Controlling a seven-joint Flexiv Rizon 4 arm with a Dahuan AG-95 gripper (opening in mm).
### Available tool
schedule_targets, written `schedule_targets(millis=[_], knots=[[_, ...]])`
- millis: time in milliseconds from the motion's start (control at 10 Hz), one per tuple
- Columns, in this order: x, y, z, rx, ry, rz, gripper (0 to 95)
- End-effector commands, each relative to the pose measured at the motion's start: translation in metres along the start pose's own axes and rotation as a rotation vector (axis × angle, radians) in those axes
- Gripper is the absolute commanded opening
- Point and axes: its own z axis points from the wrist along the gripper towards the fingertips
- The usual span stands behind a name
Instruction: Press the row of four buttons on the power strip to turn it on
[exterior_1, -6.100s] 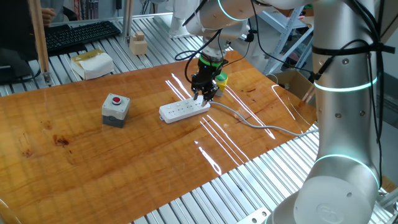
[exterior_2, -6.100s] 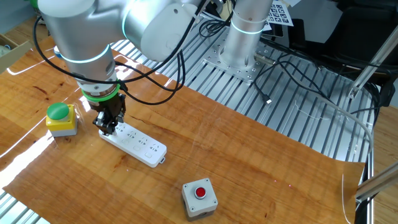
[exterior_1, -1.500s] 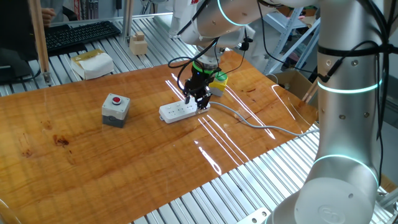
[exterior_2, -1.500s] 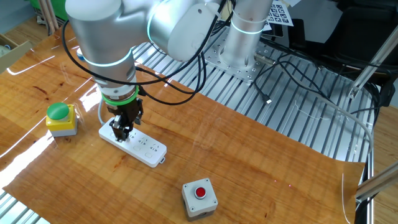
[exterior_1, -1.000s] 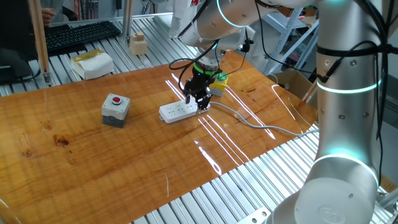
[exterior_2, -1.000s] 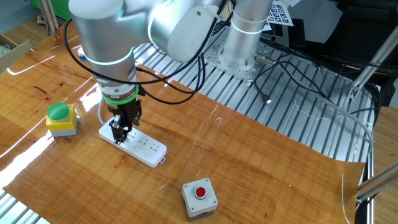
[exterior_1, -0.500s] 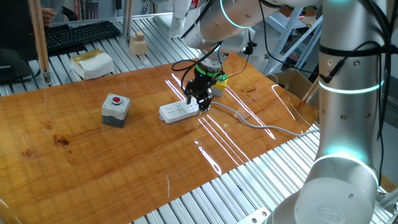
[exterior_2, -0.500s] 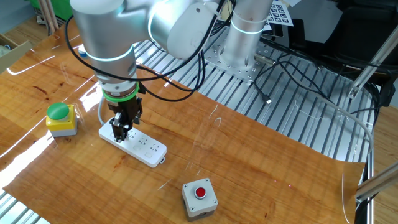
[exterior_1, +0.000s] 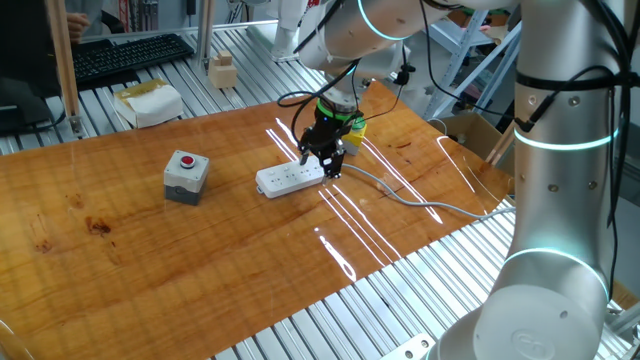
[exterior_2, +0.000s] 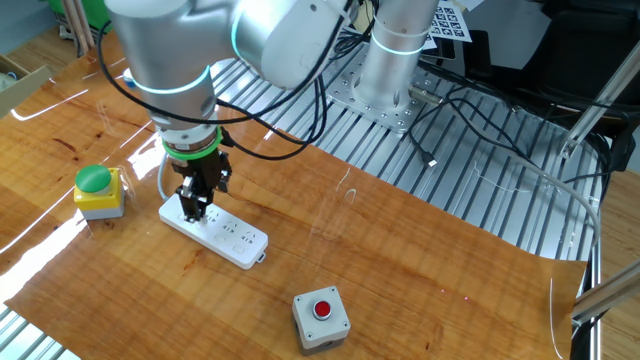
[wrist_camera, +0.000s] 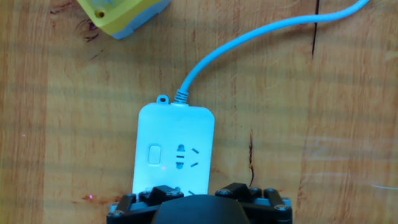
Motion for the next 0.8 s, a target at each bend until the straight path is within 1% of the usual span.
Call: schedule_targets(millis=[100, 200, 400, 800], knots=[[0.0016, -0.0018, -0.0037, -0.004, 0.0, 0.003, 76.0], [0.0024, -0.0017, -0.004, -0.007, -0.001, 0.006, 76.0], [0.0077, -0.0012, -0.0058, -0.01, -0.005, 0.014, 76.0], [0.009, -0.0003, -0.0042, -0.012, -0.006, 0.009, 76.0]])
